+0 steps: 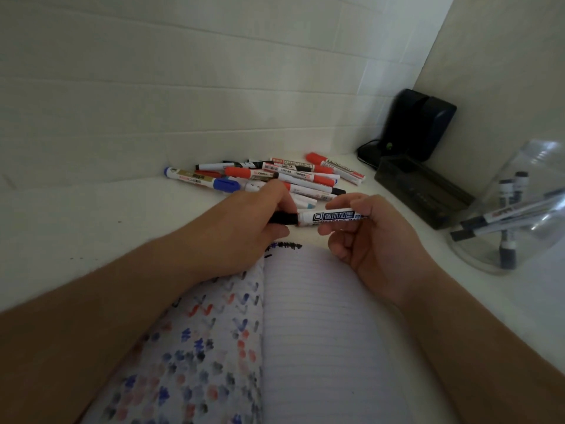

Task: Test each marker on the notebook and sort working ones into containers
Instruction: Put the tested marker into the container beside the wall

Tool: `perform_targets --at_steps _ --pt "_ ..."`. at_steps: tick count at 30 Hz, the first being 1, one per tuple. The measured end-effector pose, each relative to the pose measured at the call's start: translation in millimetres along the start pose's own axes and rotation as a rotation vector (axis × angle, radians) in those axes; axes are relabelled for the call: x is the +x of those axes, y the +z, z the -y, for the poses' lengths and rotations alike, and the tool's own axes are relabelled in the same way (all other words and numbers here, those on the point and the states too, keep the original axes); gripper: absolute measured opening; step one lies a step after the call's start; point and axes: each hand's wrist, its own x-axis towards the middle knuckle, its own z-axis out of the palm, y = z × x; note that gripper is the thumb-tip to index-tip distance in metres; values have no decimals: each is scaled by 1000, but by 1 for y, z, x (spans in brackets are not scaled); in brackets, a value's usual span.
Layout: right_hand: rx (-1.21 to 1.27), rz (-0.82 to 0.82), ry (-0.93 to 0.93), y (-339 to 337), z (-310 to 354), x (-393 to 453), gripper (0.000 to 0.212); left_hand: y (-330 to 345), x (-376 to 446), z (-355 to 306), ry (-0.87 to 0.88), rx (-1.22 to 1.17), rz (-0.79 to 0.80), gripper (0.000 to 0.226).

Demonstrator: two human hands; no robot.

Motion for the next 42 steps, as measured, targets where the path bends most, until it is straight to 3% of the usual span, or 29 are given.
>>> perform_targets --at_steps 2,5,9,14,21,25,30,33,38,42 --pt "3 -27 11 1 1 -1 26 -1 0 -2 8 -84 -54 17" --pt "55 -67 -1 -2 7 -2 22 -5 0 -7 26 -474 -108 8" --pt "84 40 -37 -9 13 -5 15 -6 0 -10 25 -763 -189 44" --pt "219 73 -10 1 13 -6 25 2 1 -11 -43 -1128 -135 33" --pt "245 -25 18 6 15 -9 22 -3 6 -10 -63 -1099 -170 40" --pt "236 -17 20 8 15 -10 19 -8 4 -7 -54 -1002 -131 31" --pt "128 -61 -14 6 22 -10 26 -8 5 -8 -70 -782 -163 36" --pt "2 -119 -93 3 30 -14 20 -2 5 -10 -66 -636 -182 13" --pt "-107 -210 -262 -22 63 -38 15 -5 18 -49 -15 -523 -46 32" --pt "-221 -433 -489 -69 101 -80 18 3 36 -102 120 -464 69 24"
